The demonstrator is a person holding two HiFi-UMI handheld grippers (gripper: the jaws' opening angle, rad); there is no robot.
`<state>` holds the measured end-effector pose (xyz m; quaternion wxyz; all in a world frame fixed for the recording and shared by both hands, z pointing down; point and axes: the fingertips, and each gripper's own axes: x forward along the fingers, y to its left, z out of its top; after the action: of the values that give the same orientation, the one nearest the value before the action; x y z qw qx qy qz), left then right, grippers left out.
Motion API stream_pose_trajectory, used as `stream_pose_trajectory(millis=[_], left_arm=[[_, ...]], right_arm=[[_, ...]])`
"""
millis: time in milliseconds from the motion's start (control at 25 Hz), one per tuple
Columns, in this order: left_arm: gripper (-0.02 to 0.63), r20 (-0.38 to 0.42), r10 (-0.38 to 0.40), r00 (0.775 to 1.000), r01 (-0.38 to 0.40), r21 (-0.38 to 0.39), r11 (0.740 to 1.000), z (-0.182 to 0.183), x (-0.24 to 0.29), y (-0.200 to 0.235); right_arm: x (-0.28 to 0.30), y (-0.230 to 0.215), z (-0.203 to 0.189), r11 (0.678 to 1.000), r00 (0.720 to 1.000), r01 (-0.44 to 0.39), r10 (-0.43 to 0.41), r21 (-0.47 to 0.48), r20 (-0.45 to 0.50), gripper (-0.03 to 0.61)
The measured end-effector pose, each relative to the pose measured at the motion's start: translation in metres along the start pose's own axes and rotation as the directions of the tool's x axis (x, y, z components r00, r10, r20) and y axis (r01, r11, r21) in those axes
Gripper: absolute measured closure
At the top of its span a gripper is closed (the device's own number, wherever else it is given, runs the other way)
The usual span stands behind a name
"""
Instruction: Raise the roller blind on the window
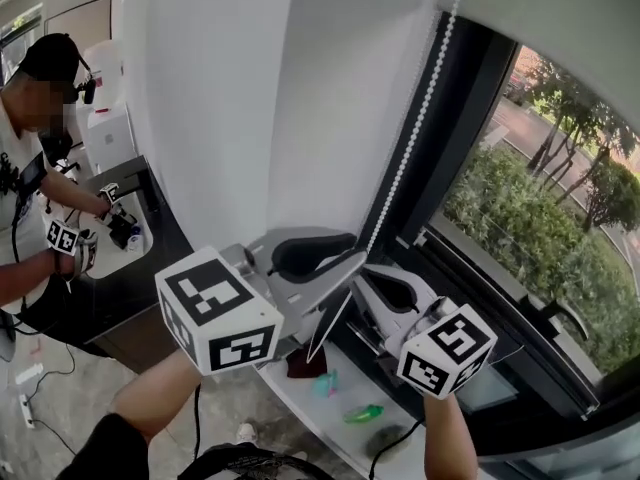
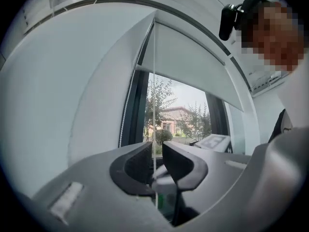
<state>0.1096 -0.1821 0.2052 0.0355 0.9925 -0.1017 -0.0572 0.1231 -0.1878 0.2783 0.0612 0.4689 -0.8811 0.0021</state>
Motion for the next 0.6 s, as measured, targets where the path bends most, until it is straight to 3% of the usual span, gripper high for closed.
stream_pose_trajectory(millis=[120,240,400,440,600], left_arm=[[0.541,-0.006,0.015,1.000,-0.015,0.032,0.999,0.002,0.013,0.004],[0.541,-0.018,0.007,1.000,-0.006,0.041,0.999,0.000,0.021,0.004],[0.560,-0.038,-0.001,0.999,0.003,0.078,0.997,-0.002,0.024,0.001],[0.613,-0.046,-0.014,0.999,0.017,0.069,0.997,-0.003,0.025,-0.002],[0.604,-0.057,-0.081,0.995,0.078,-0.052,0.996,-0.005,0.025,-0.008]], right_arm=[[0.008,0.013,-0.067,0.999,0.990,-0.031,0.036,0.044,-0.136,0.571],[0.010,0.023,-0.110,0.996,0.976,-0.037,0.053,0.082,-0.210,0.571],[0.008,0.024,-0.120,0.993,0.973,-0.037,0.061,0.108,-0.223,0.571],[0.007,0.024,-0.120,0.993,0.972,-0.040,0.065,0.110,-0.228,0.571],[-0.005,0.030,-0.118,0.989,0.965,-0.114,0.134,0.097,-0.225,0.564]])
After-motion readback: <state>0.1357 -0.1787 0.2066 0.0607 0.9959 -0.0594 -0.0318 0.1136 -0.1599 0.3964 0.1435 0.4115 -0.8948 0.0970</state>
